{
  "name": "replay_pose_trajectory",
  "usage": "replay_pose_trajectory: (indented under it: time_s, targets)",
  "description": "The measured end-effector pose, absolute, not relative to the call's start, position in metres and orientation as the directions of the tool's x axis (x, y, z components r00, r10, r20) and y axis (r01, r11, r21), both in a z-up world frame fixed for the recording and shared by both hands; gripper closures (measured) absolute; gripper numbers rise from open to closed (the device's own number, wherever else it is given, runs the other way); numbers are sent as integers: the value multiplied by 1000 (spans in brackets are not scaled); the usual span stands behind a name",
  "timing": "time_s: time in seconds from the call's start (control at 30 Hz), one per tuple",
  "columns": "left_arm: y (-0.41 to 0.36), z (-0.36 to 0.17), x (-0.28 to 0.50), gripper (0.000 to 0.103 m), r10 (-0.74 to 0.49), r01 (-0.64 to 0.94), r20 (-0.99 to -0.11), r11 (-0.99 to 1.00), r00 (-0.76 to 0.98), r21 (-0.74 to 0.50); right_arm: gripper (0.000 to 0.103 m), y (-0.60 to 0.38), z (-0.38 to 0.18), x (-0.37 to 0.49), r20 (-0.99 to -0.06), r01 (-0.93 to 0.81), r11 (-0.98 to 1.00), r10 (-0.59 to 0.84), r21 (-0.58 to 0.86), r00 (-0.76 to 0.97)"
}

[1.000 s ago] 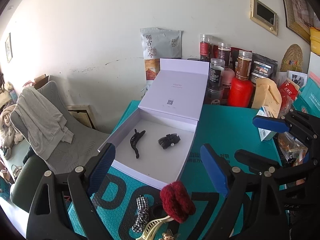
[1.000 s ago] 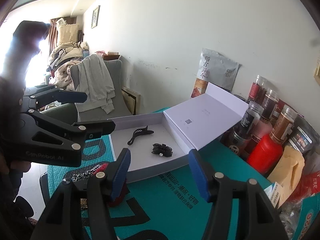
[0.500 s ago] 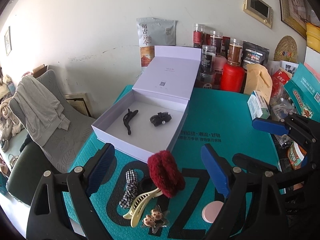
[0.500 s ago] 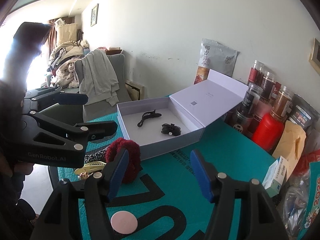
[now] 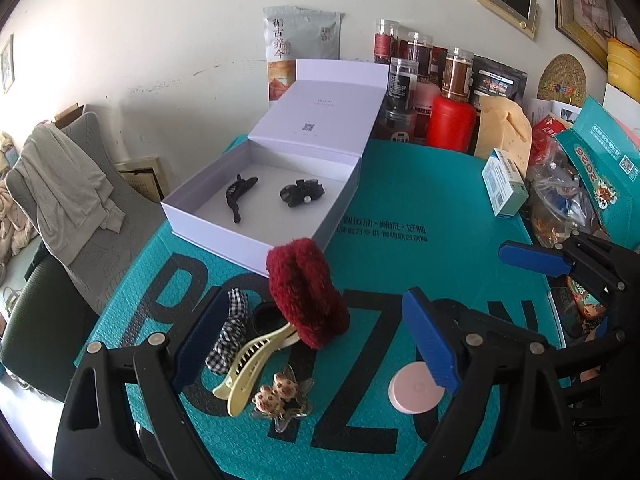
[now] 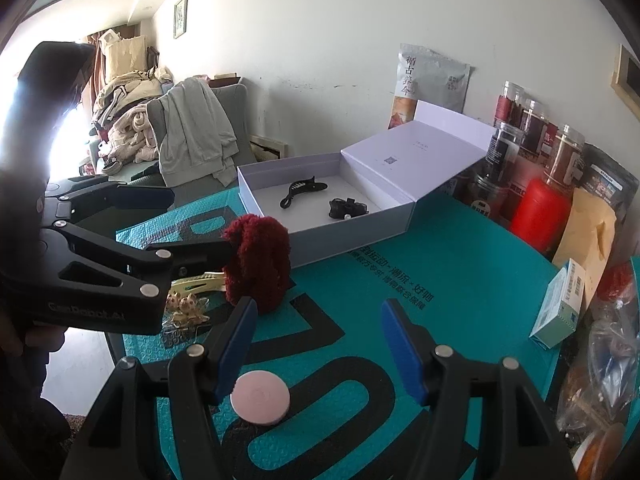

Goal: Organize objects
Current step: 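Grasp the red fuzzy scrunchie with the left tool while right tool approaches pink compact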

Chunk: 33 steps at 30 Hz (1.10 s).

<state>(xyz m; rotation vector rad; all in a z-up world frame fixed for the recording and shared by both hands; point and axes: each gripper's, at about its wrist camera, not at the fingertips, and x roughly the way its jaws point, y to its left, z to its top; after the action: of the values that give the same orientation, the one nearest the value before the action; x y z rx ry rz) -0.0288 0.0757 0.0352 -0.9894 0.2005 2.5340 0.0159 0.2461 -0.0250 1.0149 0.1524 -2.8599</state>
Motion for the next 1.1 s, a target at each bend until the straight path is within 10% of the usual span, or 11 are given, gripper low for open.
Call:
replay_pose_trajectory:
  time_s: [1.1]
  targets:
    - [82,-37,-87,15,351,-437,-747,-895,-565,-91,38,241,-109,1,-783,194,-977,-186,84,-594]
